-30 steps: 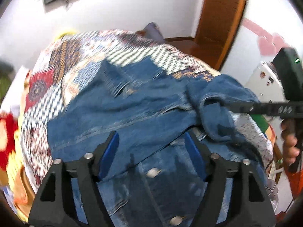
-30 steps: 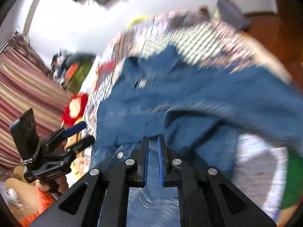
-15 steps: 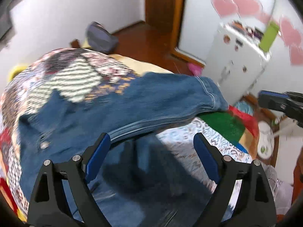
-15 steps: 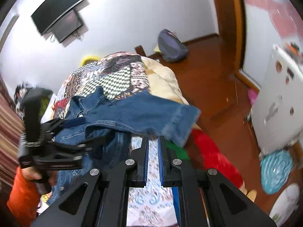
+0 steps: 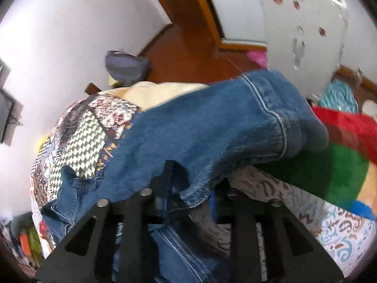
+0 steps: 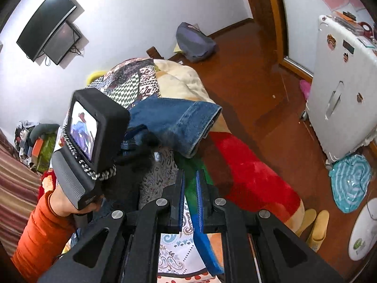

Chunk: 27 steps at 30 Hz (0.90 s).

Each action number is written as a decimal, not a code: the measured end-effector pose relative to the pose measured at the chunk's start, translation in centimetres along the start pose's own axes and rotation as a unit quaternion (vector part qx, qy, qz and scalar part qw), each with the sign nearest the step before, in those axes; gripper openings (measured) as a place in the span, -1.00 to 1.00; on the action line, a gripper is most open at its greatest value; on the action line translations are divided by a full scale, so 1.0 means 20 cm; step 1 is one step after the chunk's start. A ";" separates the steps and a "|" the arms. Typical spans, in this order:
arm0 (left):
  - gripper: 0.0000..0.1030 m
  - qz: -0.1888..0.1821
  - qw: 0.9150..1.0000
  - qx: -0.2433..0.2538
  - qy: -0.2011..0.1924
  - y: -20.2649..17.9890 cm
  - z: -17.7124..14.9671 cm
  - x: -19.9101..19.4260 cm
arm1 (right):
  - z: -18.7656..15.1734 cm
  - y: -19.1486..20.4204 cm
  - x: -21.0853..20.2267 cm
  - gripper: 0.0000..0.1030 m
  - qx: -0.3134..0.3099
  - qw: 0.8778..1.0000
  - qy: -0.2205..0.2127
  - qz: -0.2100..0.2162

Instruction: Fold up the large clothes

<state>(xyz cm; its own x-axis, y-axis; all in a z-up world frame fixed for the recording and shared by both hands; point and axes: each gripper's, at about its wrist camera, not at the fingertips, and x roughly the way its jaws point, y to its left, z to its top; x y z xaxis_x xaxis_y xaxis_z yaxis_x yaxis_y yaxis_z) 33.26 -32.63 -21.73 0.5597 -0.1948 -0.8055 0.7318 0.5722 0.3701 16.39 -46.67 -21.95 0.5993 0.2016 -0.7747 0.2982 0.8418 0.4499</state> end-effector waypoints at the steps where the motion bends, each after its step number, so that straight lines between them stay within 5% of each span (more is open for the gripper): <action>1: -0.60 -0.009 1.000 -0.014 -0.008 0.03 0.00 -0.02 | 0.00 0.01 0.01 -0.89 0.001 1.000 0.002 0.001; 5: -0.80 -0.043 0.994 -0.089 -0.041 0.23 -0.02 -0.17 | 0.01 0.04 0.05 -0.89 -0.006 1.000 0.009 0.009; 10: -0.85 -0.060 0.975 -0.187 -0.100 0.59 -0.11 -0.48 | 0.03 0.17 0.14 -0.89 -0.037 0.999 0.024 0.017; 16: -0.86 0.009 0.953 -0.264 -0.145 1.00 -0.39 -0.80 | 0.05 0.41 0.22 -0.89 -0.097 0.994 0.033 0.029; 22: -0.87 0.048 0.934 -0.329 -0.129 1.25 -0.82 -0.92 | 0.07 0.71 0.36 -0.89 -0.166 0.985 0.045 0.031; 27: -0.86 0.039 0.921 -0.381 -0.076 1.29 -1.20 -0.82 | 0.05 0.93 0.55 -0.89 -0.237 0.969 0.063 -0.005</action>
<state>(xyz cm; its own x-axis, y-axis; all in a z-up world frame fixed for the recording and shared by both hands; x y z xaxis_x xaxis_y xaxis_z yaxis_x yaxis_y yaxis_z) 33.57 4.42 -10.11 0.6900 -0.2050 -0.6942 0.2342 0.9707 -0.0538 29.28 -29.21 -21.70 0.4933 0.2263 -0.8399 -0.0895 0.9736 0.2098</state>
